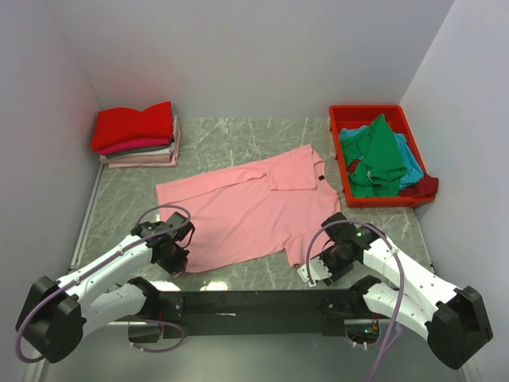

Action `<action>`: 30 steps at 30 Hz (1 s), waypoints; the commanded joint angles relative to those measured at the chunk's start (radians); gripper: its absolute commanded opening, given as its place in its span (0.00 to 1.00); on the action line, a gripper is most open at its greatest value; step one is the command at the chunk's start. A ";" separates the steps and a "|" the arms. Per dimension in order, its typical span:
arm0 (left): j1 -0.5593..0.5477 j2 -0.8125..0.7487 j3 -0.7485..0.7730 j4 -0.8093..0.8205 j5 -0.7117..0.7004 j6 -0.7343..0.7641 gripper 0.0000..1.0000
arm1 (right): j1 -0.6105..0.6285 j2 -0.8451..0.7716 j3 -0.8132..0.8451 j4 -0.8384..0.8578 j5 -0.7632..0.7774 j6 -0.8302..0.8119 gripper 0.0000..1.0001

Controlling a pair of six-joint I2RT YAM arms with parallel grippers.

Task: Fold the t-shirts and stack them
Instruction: Fold the tshirt

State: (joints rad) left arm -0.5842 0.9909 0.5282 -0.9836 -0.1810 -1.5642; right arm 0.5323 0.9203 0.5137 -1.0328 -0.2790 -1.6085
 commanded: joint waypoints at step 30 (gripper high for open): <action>-0.003 -0.035 0.006 0.022 0.017 0.010 0.00 | 0.172 0.072 0.012 0.037 -0.034 0.061 0.12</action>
State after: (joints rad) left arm -0.5842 0.9768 0.5255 -0.9627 -0.1665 -1.5639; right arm 0.6979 1.0222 0.4782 -0.9627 -0.2462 -1.5929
